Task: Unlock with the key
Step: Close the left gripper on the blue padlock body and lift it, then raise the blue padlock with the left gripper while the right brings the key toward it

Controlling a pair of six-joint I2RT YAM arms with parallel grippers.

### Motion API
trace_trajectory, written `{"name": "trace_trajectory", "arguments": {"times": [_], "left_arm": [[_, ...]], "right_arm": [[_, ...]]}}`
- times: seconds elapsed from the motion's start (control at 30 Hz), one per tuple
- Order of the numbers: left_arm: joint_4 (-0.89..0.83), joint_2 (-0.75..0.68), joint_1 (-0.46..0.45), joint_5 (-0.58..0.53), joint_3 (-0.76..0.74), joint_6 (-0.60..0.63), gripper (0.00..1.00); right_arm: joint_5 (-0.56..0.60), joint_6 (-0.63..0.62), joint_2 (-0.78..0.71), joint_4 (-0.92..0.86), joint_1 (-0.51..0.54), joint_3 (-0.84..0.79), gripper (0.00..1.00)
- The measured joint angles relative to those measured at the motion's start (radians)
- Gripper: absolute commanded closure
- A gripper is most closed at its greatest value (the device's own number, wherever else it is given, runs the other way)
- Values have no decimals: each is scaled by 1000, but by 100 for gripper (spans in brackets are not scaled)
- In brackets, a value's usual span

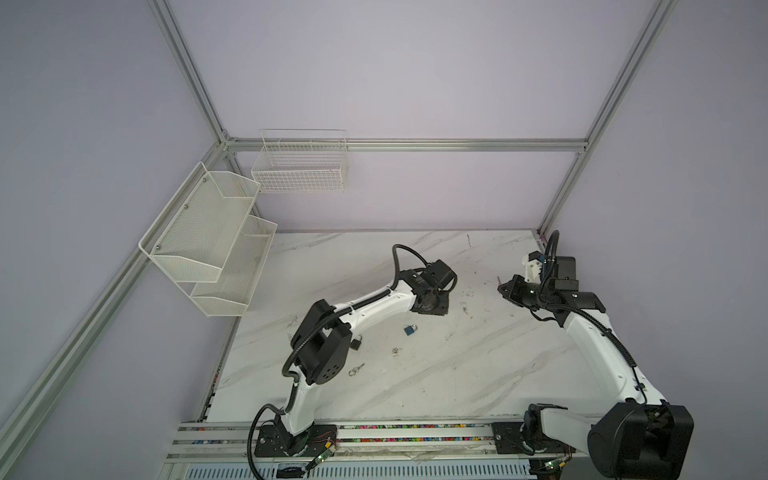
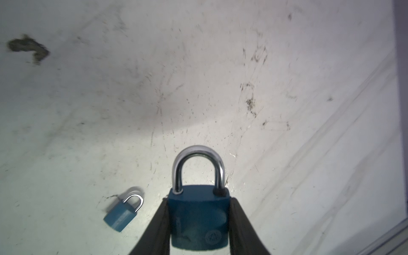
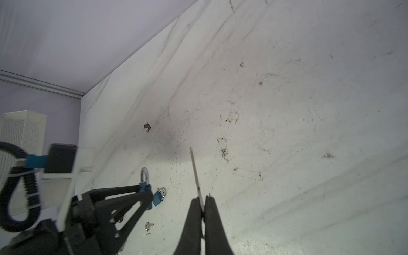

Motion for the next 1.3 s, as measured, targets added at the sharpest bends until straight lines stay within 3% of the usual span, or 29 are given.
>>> {"name": "trace_trajectory", "arguments": {"times": [0.2,0.53,0.77,1.0,1.3], "left_arm": [[159,-180,73,2,-163,-159,84],[242,-229,118,-10,-314,-389,85],[246,-251,128,-43,-333,-460,85],[229,-253,128,-66,-333,-470,85],[196,-253,128,-90,-333,-470,86]], "right_arm": [[34,11,1,4,130,0,100],[87,179,5,163,431,-114,100],[127,300,69,330,613,-161,100],[139,379,173,520,700,-174,100],[140,414,260,646,707,-174,100]]}}
